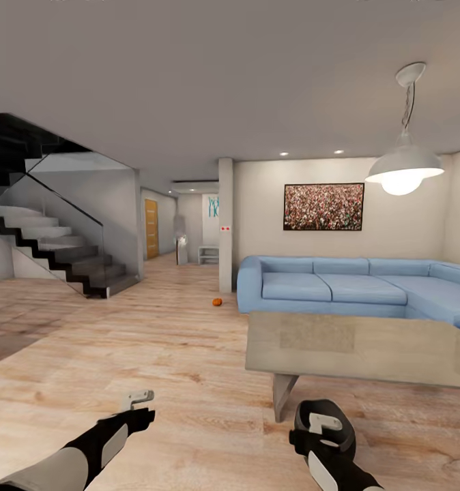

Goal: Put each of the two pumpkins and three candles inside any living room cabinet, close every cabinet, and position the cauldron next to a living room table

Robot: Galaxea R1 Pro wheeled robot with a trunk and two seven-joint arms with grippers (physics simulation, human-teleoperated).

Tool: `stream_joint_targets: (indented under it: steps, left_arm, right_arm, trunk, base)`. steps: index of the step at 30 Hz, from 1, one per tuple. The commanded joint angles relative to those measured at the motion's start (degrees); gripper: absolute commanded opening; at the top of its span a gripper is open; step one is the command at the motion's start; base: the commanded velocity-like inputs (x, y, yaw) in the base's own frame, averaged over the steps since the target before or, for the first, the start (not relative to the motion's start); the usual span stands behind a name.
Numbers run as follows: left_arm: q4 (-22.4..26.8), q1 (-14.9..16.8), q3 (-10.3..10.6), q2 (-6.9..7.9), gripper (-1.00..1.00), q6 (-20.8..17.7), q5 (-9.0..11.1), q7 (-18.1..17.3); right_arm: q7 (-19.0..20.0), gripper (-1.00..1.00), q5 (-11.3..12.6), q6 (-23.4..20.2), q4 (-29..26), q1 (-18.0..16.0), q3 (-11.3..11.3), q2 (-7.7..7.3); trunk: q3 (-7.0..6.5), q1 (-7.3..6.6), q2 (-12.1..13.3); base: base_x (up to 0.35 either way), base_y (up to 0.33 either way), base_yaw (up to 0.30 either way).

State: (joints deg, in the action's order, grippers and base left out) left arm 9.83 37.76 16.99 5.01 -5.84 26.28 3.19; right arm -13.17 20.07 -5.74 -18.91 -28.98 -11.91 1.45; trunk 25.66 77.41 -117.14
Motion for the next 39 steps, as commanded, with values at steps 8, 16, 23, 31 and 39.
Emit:
stream_joint_targets:
  steps: [8,16,23,31,39]
  left_arm:
    - [-0.63,-3.50,0.59,-0.90,1.00,-0.31,0.40,0.35]
    - [-0.73,-5.81,0.59,-1.57,1.00,1.46,0.45,0.83]
    - [-0.76,-6.21,0.56,-1.59,1.00,3.09,0.60,1.02]
    - [-0.78,-6.65,0.59,-1.62,1.00,3.28,0.61,1.03]
    - [-0.74,-6.89,0.59,-1.60,1.00,3.36,0.60,1.03]
  right_arm:
    - [-0.45,1.00,0.32,-0.24,0.41,0.02,-0.55,-0.06]
    - [-0.45,1.00,0.24,-0.16,1.05,0.12,-0.56,-0.06]
    - [-0.45,1.00,0.29,-0.15,1.21,0.15,-0.64,-0.04]
    - [-0.45,1.00,0.37,-0.15,2.25,0.20,-0.66,0.17]
    - [-0.45,1.00,0.48,-0.21,5.09,0.24,-0.66,0.40]
  trunk:
    - [-1.37,-1.77,3.18]
    - [-2.80,-3.53,6.39]
    - [-4.06,-5.07,9.20]
    - [-5.49,-6.82,12.41]
    - [-6.93,-8.58,15.62]
  base:
    - [0.000,0.000,0.000]
    - [0.000,0.000,0.000]
    - [0.000,0.000,0.000]
    - [0.000,0.000,0.000]
    - [0.000,0.000,0.000]
